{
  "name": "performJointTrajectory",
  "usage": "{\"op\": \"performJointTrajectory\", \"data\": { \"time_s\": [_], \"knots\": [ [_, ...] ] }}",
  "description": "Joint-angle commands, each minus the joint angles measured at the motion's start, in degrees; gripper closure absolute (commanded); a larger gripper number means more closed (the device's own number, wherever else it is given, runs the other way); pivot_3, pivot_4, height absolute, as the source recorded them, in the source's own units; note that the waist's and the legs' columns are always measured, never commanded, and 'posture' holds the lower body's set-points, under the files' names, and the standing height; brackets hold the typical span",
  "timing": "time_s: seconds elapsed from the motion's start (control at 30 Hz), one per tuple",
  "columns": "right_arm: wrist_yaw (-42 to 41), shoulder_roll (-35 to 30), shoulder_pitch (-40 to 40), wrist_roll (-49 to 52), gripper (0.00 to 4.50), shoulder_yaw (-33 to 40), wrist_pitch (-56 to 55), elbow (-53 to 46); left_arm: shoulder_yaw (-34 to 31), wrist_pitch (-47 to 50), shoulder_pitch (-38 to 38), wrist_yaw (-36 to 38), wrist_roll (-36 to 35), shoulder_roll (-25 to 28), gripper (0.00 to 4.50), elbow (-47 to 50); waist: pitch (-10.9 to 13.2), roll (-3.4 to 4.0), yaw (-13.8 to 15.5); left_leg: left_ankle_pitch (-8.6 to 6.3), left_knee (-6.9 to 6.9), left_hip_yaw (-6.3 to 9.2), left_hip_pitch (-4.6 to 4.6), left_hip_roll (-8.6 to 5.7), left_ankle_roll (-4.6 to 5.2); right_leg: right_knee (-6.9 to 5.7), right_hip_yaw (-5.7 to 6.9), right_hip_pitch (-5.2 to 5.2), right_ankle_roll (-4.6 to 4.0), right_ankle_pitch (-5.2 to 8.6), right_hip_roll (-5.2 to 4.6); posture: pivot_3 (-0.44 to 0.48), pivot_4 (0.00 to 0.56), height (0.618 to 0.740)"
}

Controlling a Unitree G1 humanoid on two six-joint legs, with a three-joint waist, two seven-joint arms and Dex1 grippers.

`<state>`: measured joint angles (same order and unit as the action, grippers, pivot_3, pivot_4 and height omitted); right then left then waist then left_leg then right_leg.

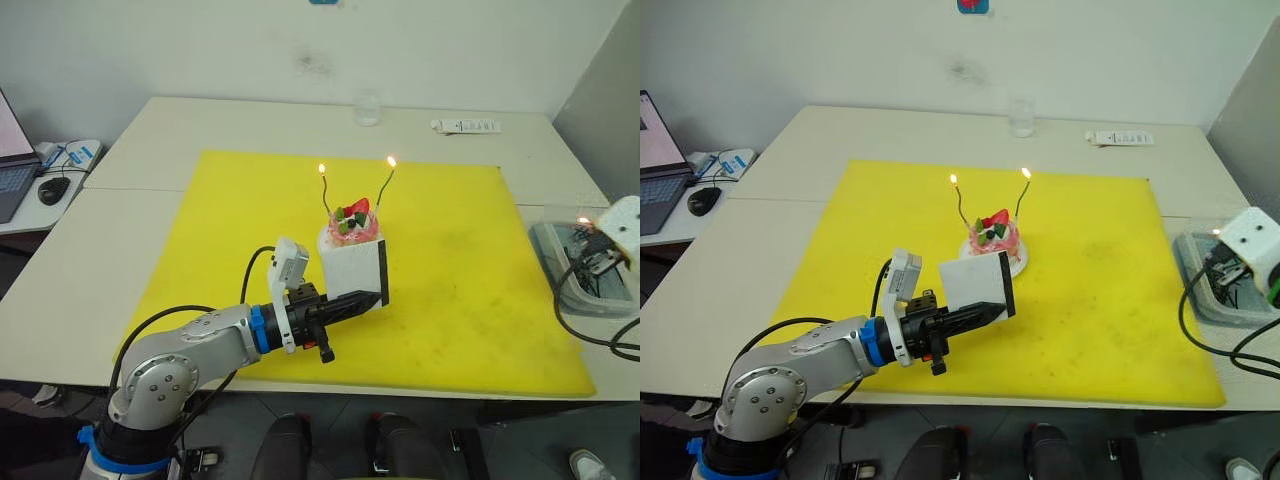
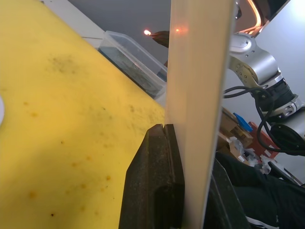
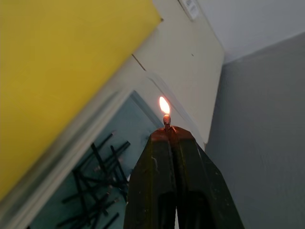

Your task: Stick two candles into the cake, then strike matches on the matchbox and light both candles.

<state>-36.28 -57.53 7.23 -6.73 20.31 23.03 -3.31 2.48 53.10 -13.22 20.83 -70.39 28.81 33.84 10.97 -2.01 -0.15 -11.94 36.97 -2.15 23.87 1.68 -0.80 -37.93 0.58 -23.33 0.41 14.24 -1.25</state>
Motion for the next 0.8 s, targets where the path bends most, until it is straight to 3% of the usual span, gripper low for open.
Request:
{"op": "performJointTrajectory", "data": {
  "time_s": [0.03,0.1,0.2,0.53,0.67,0.8],
  "knots": [
    [1.61,0.31,-0.94,0.46,4.48,3.13,1.82,0.55,0.25,-0.67,-0.47,0.83,0.01,-0.64,4.5,0.76,0.0,0.0,0.02,0.0,0.0,0.02,0.0,0.0,0.0,-0.01,0.01,0.0,0.0,0.0,0.03,0.0,0.15,0.74],
    [2.01,0.72,-0.69,1.03,4.48,3.27,2.9,1.57,0.32,-0.65,-0.56,0.77,0.01,-0.75,4.5,0.81,0.0,0.0,0.03,0.0,0.0,0.03,0.01,-0.01,0.0,-0.01,0.02,0.0,0.0,0.0,0.08,0.0,0.15,0.74],
    [2.51,1.16,0.12,2.04,3.84,3.15,4.27,2.74,0.32,-0.66,-0.54,0.86,0.07,-0.73,4.5,0.83,0.0,0.0,0.03,0.0,0.0,-0.01,0.01,-0.04,0.0,0.0,-0.01,0.0,0.01,0.0,0.09,0.0,0.15,0.74],
    [3.44,1.54,0.88,4.14,0.14,3.86,5.97,2.63,0.63,-0.69,0.82,-0.02,-0.32,-0.88,4.5,2.16,-0.01,0.01,0.03,0.0,0.0,0.0,0.02,-0.06,0.0,0.0,0.0,0.0,0.01,0.0,0.09,0.0,0.15,0.74],
    [2.85,1.84,2.56,6.07,0.03,3.76,3.96,2.82,1.44,-0.49,1.12,0.9,1.33,-0.22,4.5,1.85,-0.01,0.01,0.05,0.0,0.0,0.0,0.02,-0.07,0.0,0.0,0.01,0.0,0.01,0.0,0.1,0.0,0.15,0.74],
    [-4.4,1.16,3.38,10.97,0.03,1.01,2.7,-0.93,2.05,0.97,1.36,-0.47,0.18,-0.61,4.5,0.66,-0.01,0.01,0.02,0.0,0.0,0.0,0.01,-0.06,0.0,-0.01,0.0,0.01,0.03,-0.01,0.12,0.0,0.15,0.74]
  ]
}}
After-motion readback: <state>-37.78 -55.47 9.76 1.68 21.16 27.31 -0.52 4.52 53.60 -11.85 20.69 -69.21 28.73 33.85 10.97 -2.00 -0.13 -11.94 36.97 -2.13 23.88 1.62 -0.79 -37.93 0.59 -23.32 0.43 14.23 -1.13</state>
